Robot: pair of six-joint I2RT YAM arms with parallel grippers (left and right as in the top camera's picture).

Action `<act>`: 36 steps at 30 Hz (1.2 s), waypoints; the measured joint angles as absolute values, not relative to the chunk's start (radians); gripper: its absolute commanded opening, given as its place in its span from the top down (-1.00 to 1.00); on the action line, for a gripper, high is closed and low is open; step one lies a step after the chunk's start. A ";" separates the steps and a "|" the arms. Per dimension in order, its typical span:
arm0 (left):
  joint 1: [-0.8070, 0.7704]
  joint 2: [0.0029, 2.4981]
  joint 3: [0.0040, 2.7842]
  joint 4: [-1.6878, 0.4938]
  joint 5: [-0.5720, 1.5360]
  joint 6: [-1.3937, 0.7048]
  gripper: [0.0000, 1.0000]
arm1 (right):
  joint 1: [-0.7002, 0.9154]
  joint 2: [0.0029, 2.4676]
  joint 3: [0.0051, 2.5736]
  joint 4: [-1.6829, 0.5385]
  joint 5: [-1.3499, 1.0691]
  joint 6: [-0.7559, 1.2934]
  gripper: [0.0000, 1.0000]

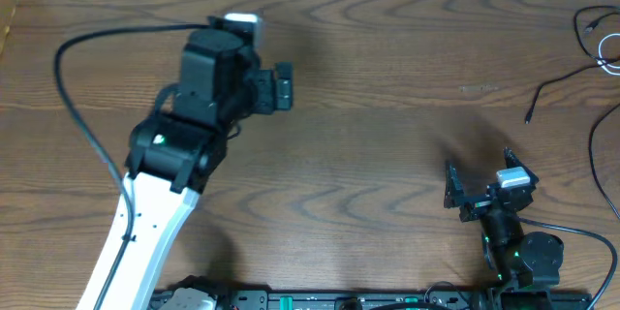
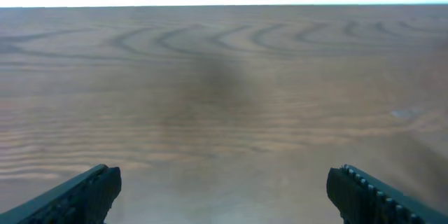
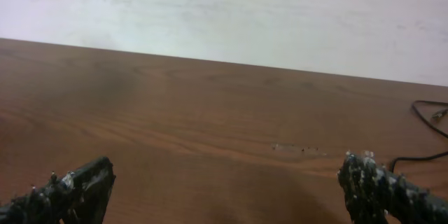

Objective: Untangle cables

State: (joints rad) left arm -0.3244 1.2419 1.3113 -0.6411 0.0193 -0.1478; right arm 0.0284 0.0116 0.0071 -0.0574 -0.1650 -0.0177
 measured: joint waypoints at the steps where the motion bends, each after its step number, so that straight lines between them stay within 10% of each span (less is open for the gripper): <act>1: -0.305 1.221 1.282 -0.614 0.020 -0.148 -0.98 | 0.028 0.012 0.007 -0.057 -0.165 -0.018 -0.99; 17: 0.080 0.522 0.461 0.050 0.152 -0.105 -0.98 | 0.028 0.012 0.007 -0.057 -0.165 -0.018 -0.99; 36: 0.109 0.033 0.006 0.014 0.148 -0.003 -0.98 | 0.028 0.012 0.007 -0.058 -0.165 -0.018 -0.99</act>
State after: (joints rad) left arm 0.1085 0.0330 0.0063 0.0139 0.1482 -0.0032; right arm 0.0284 0.0116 0.0071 -0.0582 -0.1650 -0.0177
